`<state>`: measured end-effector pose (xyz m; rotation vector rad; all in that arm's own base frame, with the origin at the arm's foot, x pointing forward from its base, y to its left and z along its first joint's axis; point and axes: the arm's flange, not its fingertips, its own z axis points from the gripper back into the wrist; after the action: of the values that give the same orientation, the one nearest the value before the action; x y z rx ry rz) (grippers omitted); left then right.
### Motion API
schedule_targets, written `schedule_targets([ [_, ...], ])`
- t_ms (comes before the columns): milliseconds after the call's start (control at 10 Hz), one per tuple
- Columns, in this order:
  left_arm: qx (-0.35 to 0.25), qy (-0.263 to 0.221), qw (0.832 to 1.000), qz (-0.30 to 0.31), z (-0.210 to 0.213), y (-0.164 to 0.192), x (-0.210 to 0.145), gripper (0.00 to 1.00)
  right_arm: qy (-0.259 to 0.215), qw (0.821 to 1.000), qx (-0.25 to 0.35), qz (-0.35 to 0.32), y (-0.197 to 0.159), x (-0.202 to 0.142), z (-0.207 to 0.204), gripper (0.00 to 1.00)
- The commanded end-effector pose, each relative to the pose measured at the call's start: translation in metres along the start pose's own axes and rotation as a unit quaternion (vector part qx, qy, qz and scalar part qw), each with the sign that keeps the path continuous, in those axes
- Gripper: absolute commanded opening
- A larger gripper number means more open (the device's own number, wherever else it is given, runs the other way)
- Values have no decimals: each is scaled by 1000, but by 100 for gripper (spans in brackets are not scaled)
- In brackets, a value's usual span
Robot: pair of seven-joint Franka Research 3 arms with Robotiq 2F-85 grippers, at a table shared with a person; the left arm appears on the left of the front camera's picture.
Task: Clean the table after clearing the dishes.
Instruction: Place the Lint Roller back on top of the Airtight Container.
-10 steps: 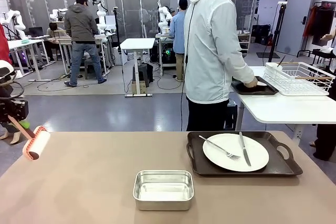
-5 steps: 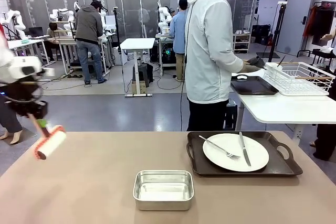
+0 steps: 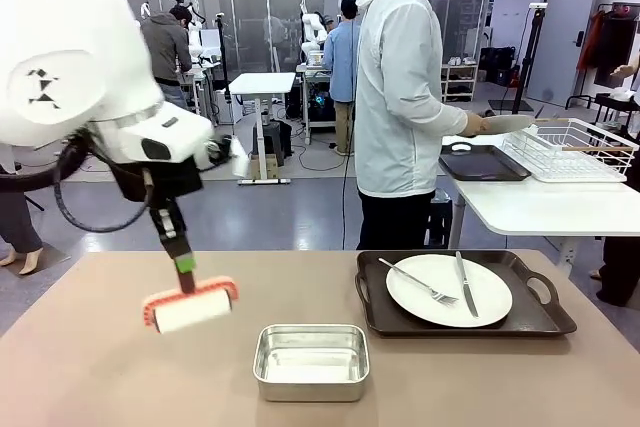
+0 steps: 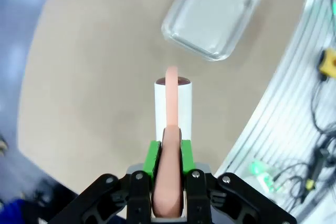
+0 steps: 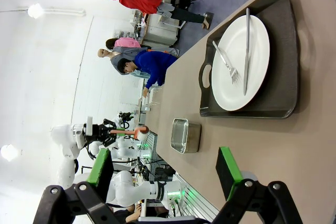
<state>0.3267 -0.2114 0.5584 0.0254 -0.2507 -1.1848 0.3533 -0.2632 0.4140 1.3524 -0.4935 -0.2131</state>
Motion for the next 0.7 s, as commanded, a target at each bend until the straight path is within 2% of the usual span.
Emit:
schedule_targets([
  [0, -20, -20, 990, -136, 0, -16, 32, 21, -1, 1000, 4, 3, 3, 0, 0, 100],
  [200, -26, -30, 969, -243, -15, -37, 77, 21, -1, 1000, 4, 3, 3, 0, 0, 100],
  [400, -59, -38, 949, -307, -24, -38, 119, 21, -1, 1000, 4, 3, 3, 0, 0, 100],
  [600, -61, -18, 948, -312, -40, -33, 144, 21, -1, 1000, 4, 3, 3, 0, 0, 100],
])
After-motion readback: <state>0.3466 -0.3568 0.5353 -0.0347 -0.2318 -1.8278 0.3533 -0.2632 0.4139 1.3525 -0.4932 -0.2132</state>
